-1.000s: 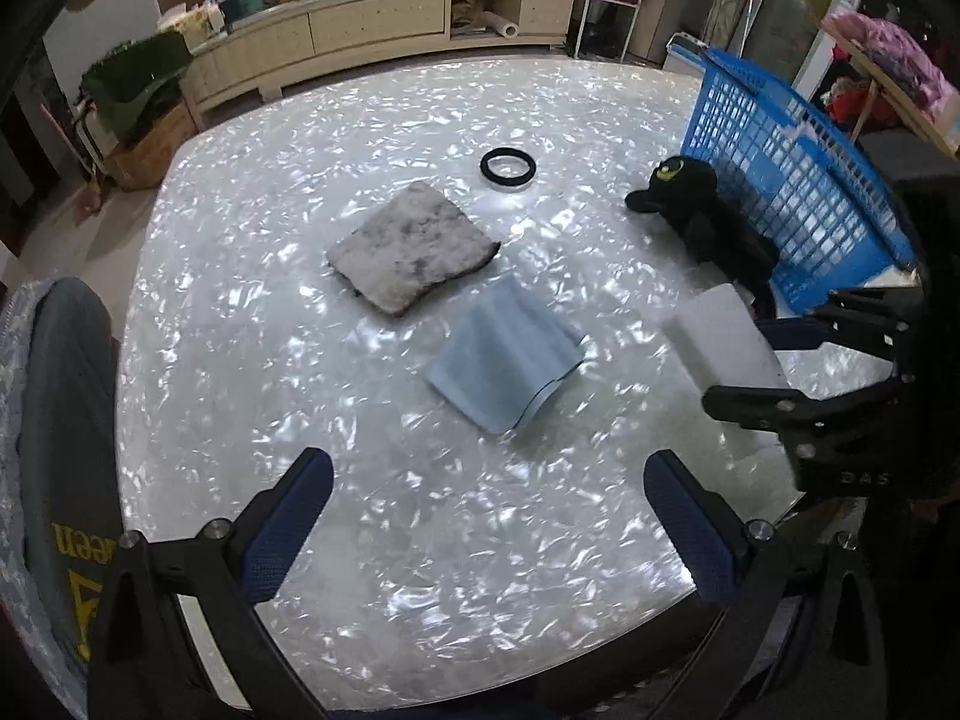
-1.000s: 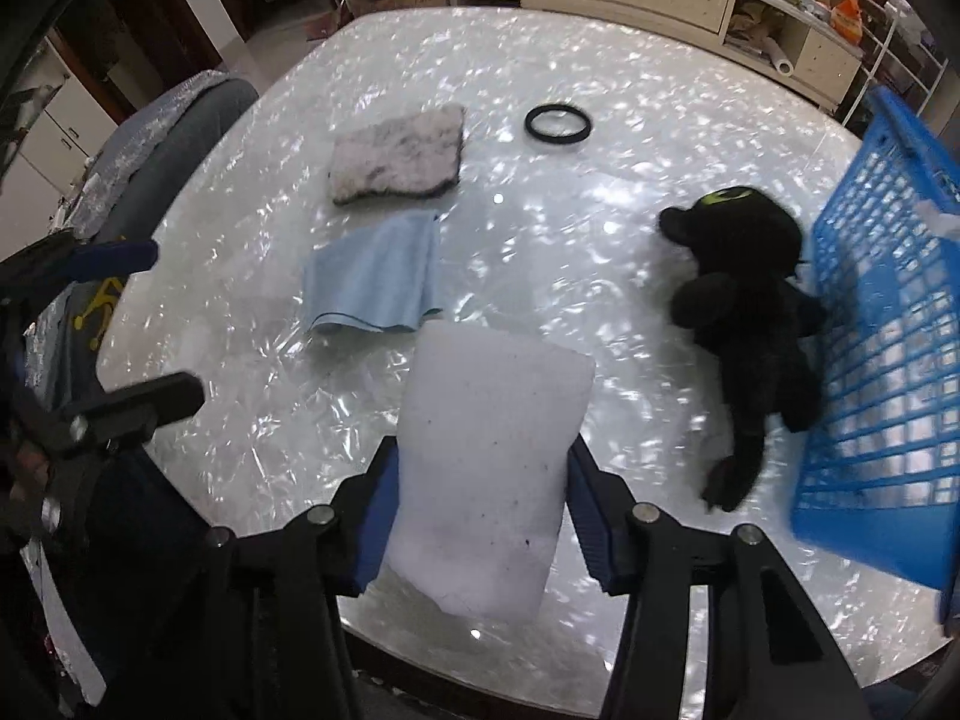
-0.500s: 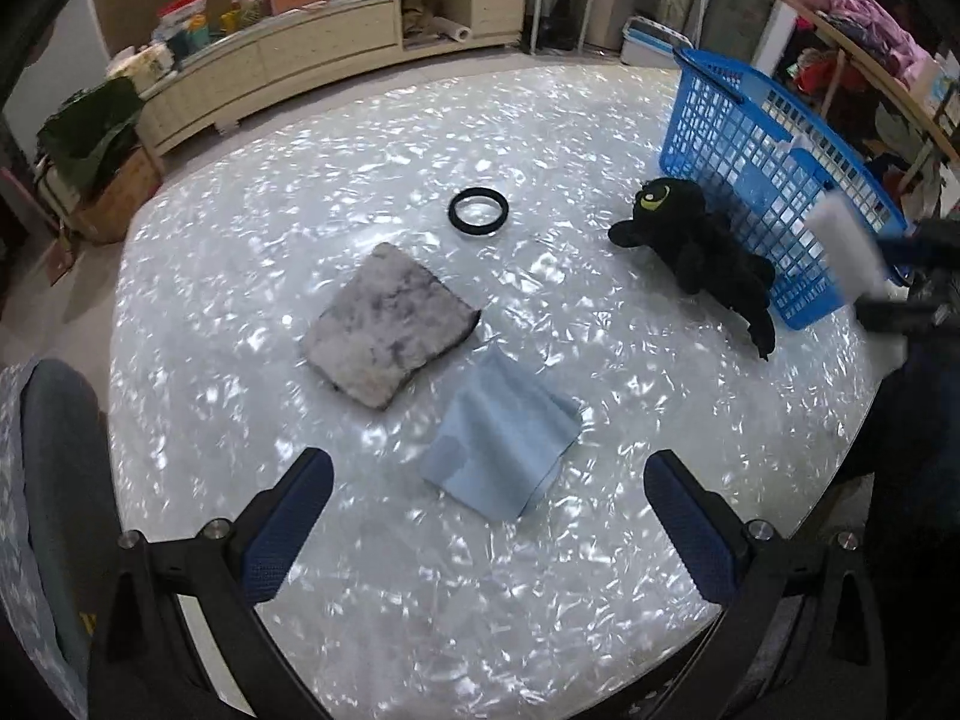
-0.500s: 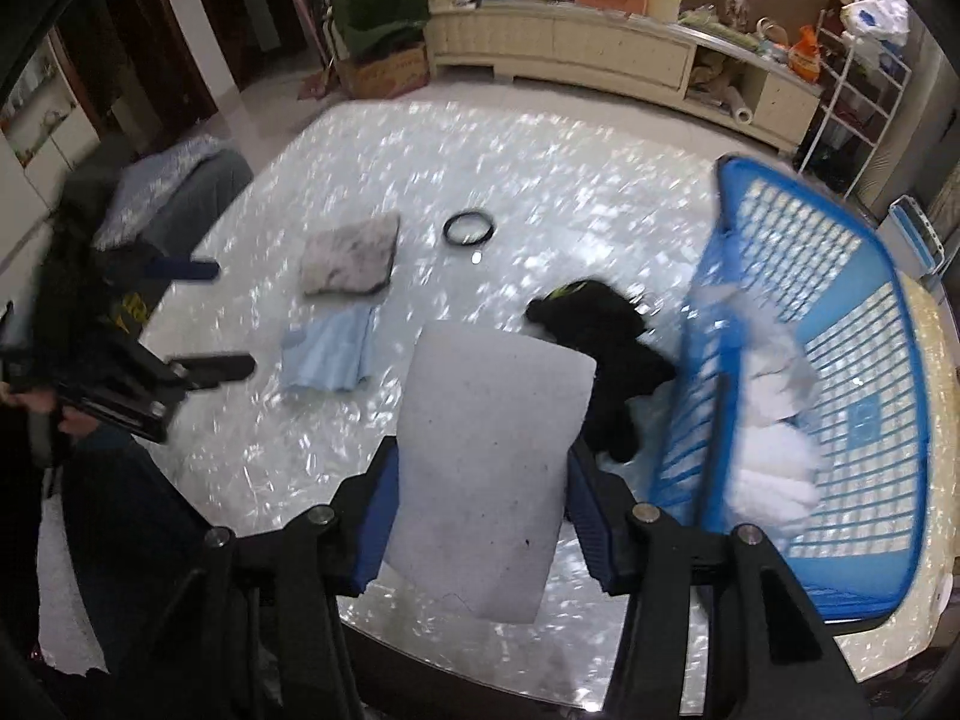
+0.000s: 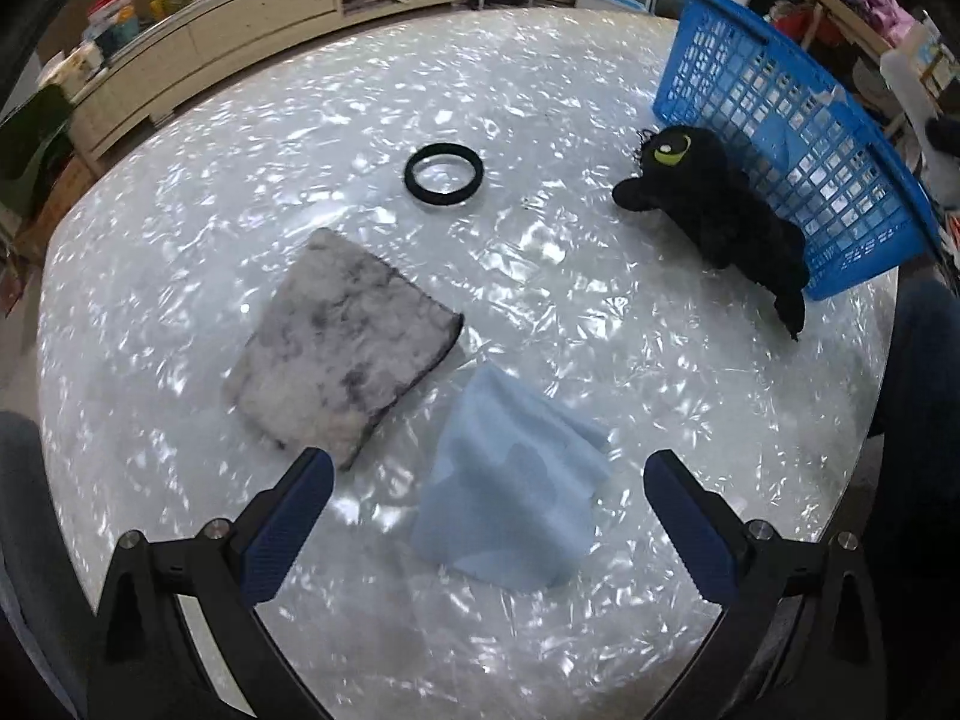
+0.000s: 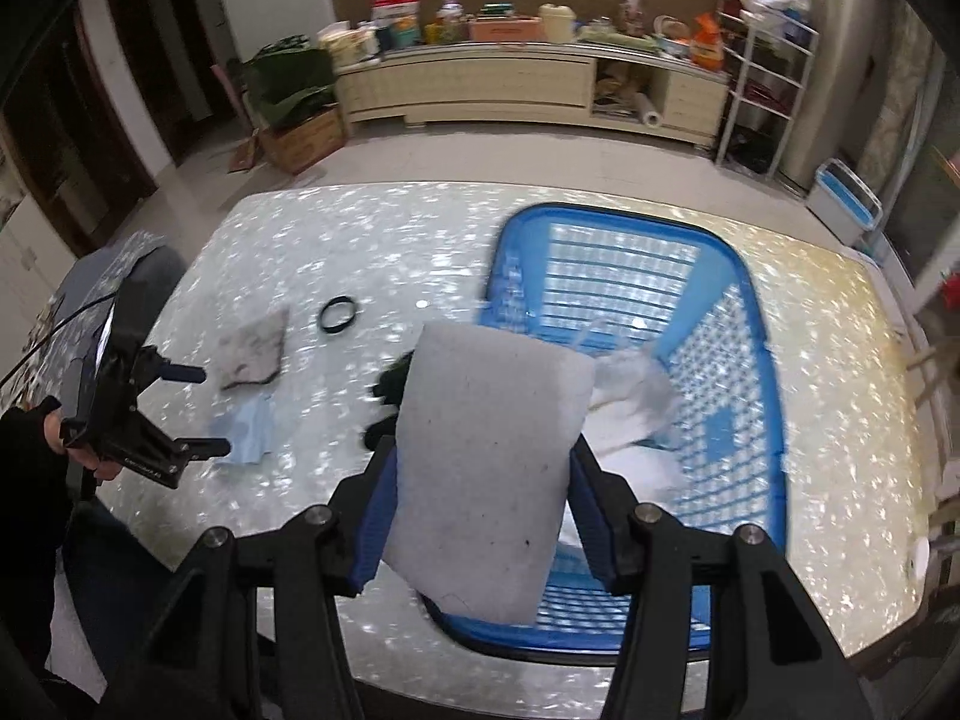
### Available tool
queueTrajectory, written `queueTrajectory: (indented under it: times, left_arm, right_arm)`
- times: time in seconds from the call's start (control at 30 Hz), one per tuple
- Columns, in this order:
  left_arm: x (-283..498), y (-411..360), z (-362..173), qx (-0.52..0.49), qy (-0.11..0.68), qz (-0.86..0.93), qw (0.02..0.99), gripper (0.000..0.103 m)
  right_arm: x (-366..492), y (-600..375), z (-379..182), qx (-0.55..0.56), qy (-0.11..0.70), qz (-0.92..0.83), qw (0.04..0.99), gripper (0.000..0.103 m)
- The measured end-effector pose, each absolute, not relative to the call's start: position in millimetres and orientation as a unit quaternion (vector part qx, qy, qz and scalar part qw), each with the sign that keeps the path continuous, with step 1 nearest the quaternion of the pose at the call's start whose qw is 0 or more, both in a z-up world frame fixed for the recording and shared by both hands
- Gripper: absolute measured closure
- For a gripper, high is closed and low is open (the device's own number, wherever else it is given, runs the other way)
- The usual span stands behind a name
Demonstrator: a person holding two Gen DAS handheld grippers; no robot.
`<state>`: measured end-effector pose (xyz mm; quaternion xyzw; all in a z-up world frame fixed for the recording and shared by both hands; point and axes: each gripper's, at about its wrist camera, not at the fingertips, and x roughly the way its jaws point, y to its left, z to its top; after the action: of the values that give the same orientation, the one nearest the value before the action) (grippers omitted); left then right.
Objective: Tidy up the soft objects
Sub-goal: 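Carry the white pad into the basket with the right gripper while the left gripper grasps the light blue cloth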
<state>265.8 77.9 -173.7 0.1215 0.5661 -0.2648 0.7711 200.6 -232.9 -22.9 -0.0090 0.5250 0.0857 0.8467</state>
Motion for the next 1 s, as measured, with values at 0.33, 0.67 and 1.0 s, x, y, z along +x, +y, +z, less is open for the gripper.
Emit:
queueTrajectory:
  times: [0.33,0.67,1.0]
  left_arm:
    - [281,60,-200,0.148,0.581,-0.275,0.752,0.027]
    - [286,49,-202,0.161,0.574,-0.278,0.753,0.056]
    - [275,41,-204,0.151,0.574,-0.295,0.749,0.071]
  right_arm:
    - [205,-266,-32,0.004,0.537,0.055,0.842,0.051]
    - [222,-279,-41,0.007,0.542,0.045,0.839,0.051]
    - [247,-283,-69,-0.009,0.581,0.035,0.813,0.049]
